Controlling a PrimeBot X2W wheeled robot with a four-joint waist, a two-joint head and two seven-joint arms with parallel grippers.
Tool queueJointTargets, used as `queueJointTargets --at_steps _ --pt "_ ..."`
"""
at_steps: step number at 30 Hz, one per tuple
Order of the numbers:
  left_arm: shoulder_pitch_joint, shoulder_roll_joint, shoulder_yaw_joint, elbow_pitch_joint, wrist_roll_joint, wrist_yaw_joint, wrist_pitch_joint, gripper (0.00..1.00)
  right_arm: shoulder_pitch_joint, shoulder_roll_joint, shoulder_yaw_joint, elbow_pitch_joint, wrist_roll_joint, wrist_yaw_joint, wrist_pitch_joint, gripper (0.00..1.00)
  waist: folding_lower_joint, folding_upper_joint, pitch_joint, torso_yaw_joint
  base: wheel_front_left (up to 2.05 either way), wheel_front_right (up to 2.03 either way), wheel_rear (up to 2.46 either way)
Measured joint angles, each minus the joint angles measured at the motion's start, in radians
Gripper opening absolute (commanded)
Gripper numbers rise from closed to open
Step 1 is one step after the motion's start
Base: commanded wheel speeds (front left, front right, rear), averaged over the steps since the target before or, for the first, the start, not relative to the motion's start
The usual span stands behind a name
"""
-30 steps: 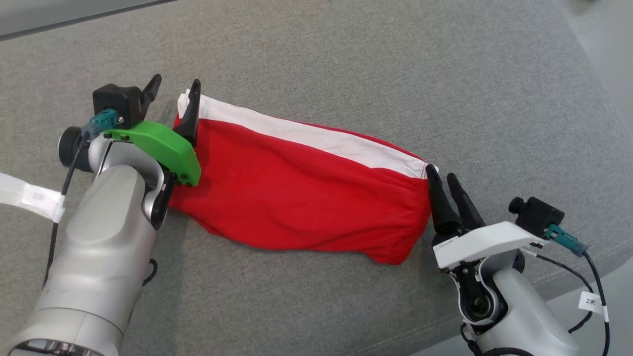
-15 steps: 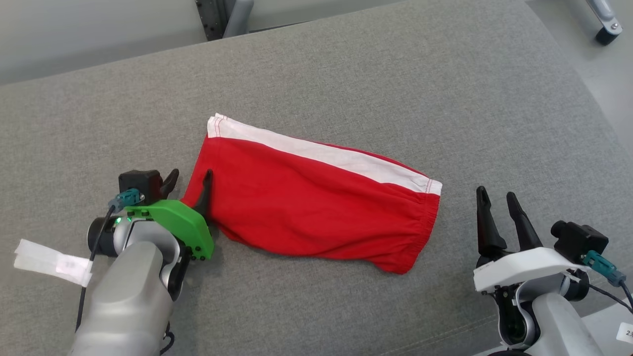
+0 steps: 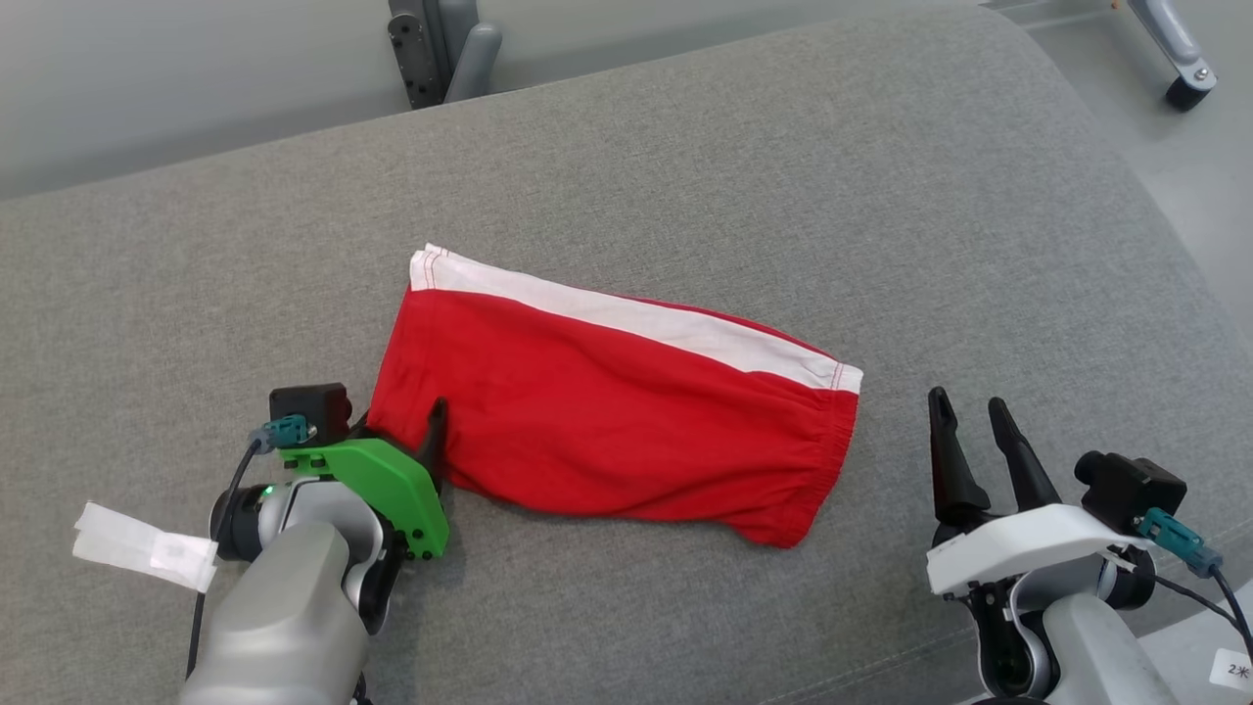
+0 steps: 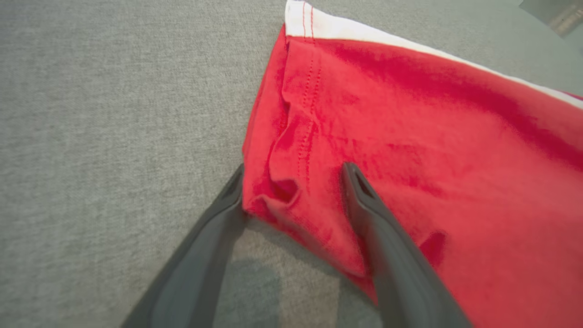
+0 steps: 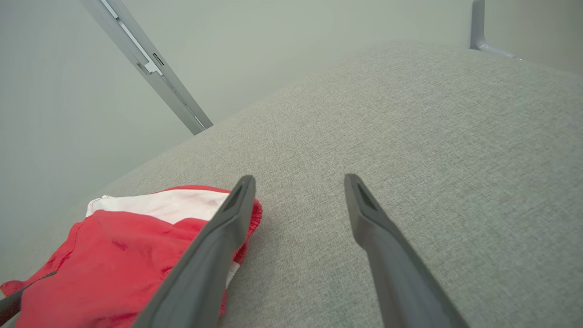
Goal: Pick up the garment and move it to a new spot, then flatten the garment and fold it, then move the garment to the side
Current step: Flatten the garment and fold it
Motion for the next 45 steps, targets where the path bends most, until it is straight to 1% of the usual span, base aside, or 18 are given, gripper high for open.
queueJointTargets --at_steps 1,9,13,15,18,22,25,28,29,30,31,36,39,42,44,45 --pt "0.002 0.000 -0.002 0.002 -0.004 0.000 -0.009 0.00 0.001 0.000 0.001 0.000 0.000 0.000 0.000 1.00 0.0000 0.0000 -0.003 -0.001 0.00 0.00 0.00" --pt "0.051 -0.004 0.008 0.002 -0.053 0.000 -0.063 0.00 0.030 0.000 0.002 -0.002 0.014 0.000 0.000 1.00 0.0000 0.0000 -0.039 0.008 0.00 0.00 0.00" --pt "0.087 -0.003 0.043 -0.003 -0.065 0.002 -0.070 0.00 0.050 0.000 0.000 0.006 0.027 0.000 0.000 1.00 0.0000 0.0000 -0.066 0.028 0.00 0.00 0.00" --pt "0.114 0.001 0.077 -0.038 -0.065 0.015 -0.073 0.00 0.059 0.000 0.002 0.008 0.030 0.000 0.000 1.00 0.0000 0.0000 -0.081 0.040 0.00 0.00 0.00" --pt "0.183 -0.001 0.130 -0.101 -0.049 0.043 -0.074 0.00 0.068 0.000 0.005 0.016 0.037 0.000 0.000 1.00 0.0000 0.0000 -0.107 0.061 0.00 0.00 0.00" --pt "0.278 -0.011 0.195 -0.179 -0.009 0.068 -0.074 0.00 0.088 0.000 0.005 0.021 0.039 0.000 0.000 1.00 0.0000 0.0000 -0.137 0.095 0.00 0.00 0.00" --pt "0.339 -0.025 0.236 -0.222 0.019 0.080 -0.074 0.00 0.093 0.000 0.009 0.021 0.040 0.000 0.000 1.00 0.0000 0.0000 -0.158 0.121 0.00 0.00 0.00" --pt "0.392 -0.037 0.270 -0.247 0.051 0.080 -0.074 0.00 0.101 0.000 0.011 0.023 0.040 0.000 0.000 1.00 0.0000 0.0000 -0.178 0.141 0.00 0.00 0.00" --pt "0.406 -0.039 0.283 -0.259 0.064 0.081 -0.074 0.11 0.102 0.001 0.010 0.023 0.040 0.000 0.000 1.00 0.0000 0.0000 -0.184 0.148 0.00 0.00 0.00" --pt "0.417 -0.041 0.298 -0.273 0.075 0.090 -0.074 0.76 0.102 0.000 0.010 0.023 0.039 0.000 0.000 1.00 -0.0001 0.0000 -0.189 0.154 0.00 0.00 0.00" --pt "0.428 -0.043 0.315 -0.290 0.087 0.095 -0.074 1.00 0.102 0.000 0.011 0.024 0.037 0.000 0.000 1.00 0.0000 0.0000 -0.194 0.161 0.00 0.00 0.00" --pt "0.485 -0.046 0.369 -0.394 0.212 0.123 -0.076 1.00 0.105 0.000 0.015 0.022 0.027 0.000 0.000 1.00 0.0000 0.0000 -0.215 0.184 0.00 0.00 0.00" --pt "0.530 -0.045 0.412 -0.484 0.296 0.136 -0.076 1.00 0.105 0.001 0.021 0.004 -0.008 0.000 0.000 1.00 0.0000 0.0000 -0.227 0.192 0.00 0.00 0.00" --pt "0.577 -0.043 0.448 -0.577 0.382 0.141 -0.076 1.00 0.118 0.000 0.019 -0.005 -0.025 0.000 0.000 1.00 -0.0001 0.0000 -0.238 0.198 0.00 0.00 0.00" --pt "0.608 -0.045 0.463 -0.625 0.417 0.132 -0.076 1.00 0.124 0.000 0.021 -0.007 -0.034 0.000 0.000 1.00 0.0000 0.0000 -0.243 0.203 0.00 0.00 0.00" --pt "0.608 -0.045 0.463 -0.625 0.417 0.132 -0.076 1.00 0.124 0.000 0.021 -0.007 -0.034 0.000 0.000 1.00 0.0000 0.0000 -0.243 0.203 0.00 0.00 0.00"
